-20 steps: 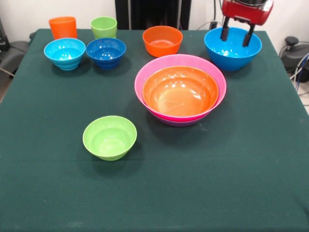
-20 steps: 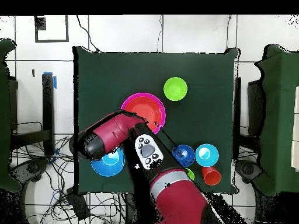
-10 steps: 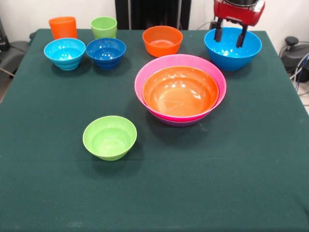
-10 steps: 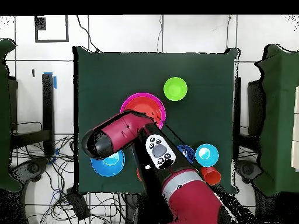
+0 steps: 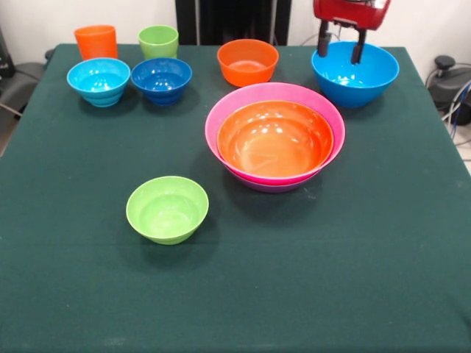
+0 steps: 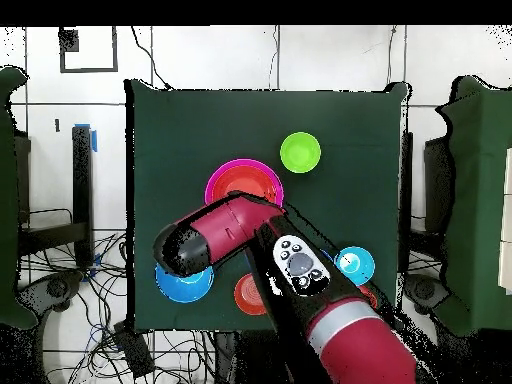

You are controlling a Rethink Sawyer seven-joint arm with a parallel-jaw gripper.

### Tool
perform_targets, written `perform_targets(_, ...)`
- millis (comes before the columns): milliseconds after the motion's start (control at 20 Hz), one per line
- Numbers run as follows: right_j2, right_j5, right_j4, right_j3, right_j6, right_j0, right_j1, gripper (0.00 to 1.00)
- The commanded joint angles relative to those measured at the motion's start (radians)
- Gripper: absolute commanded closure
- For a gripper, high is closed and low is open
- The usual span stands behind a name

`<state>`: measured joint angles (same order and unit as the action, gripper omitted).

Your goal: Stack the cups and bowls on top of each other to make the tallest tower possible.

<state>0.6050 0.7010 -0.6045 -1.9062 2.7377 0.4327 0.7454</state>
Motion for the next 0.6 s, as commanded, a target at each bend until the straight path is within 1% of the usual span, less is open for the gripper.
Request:
perform_targets(50,0.089,0.063,-0.037,-0.082,-0.34,0.061,0.055,0.0)
perform_targets(250,0.105,0.109,-0.011,-0.101,-0.358,0.086,0.087,0.0)
perform_targets(400,0.104,0.143,-0.018,-0.089,-0.381,0.084,0.098,0.0)
perform_targets(500,0.111,0.191,-0.013,-0.063,-0.414,0.08,0.111,0.0)
perform_targets(600,0.12,0.225,0.001,-0.037,-0.437,0.081,0.106,0.0)
